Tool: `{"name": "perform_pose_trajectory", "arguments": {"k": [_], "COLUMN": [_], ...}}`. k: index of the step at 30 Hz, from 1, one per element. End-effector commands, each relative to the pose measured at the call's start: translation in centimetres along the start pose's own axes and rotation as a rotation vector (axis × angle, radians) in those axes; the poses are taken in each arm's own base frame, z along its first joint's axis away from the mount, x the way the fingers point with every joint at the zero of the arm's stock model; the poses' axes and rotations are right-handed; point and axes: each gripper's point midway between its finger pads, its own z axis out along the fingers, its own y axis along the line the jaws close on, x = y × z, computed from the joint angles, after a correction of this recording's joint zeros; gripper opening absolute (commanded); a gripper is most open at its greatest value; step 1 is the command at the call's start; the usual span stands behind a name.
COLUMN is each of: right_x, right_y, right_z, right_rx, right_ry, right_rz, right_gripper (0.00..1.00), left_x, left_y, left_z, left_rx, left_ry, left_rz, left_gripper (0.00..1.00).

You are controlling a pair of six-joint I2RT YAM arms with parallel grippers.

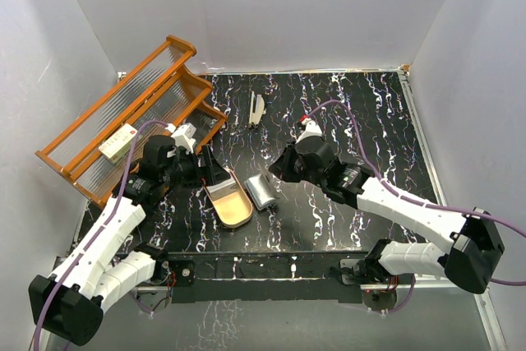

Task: Put the credit cards into the card holder
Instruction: Open the card holder at the center of the board.

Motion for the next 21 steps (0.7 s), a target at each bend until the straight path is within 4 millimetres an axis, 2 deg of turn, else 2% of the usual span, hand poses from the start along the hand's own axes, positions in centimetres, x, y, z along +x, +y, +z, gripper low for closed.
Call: {"name": "perform_pose_trajectory", "arguments": {"k": [1,3,8,13,17,21], "right_x": [-3.1,-3.0,-0.8,-1.4,-1.9,-1.3], "right_y": [1.2,-0.4,-6.6,-11.9,-14.5,-16.3], "right_z": [-1.3,-1.3,-0.5,-0.4,-1.2,-2.1], "right_rx": [-0.028,0.047,0.245,0.364,0.419,0.466], "right_ry": [-0.133,-0.136,-0.112,-0.107,-0.086,-0.07], "right_rz": [0.028,0.005,-0.049,-0.042,-0.029,-0.014], "right_gripper": [0.0,0.0,0.0,0.0,0.0,0.0], "left_x": [0.0,-0.2,-0.5,-0.4,-0.2,0.2], "left_y": [-1.1,-1.4,-1.7,-1.7,-2.4,-3.2], "left_z": [-0.2,-0.1,0.4,1.2,2.3,3.9], "left_rx": [0.038,0.045,0.038,0.006,0.0,-0.022], "left_ry": [0.023,0.021,0.026,0.024,0.043,0.078], "left_rz": [-0.013,-0.015,-0.009,0.002,0.013,0.037], "left_gripper": [0.82,0.81,0.79,0.79,0.77,0.76]}}
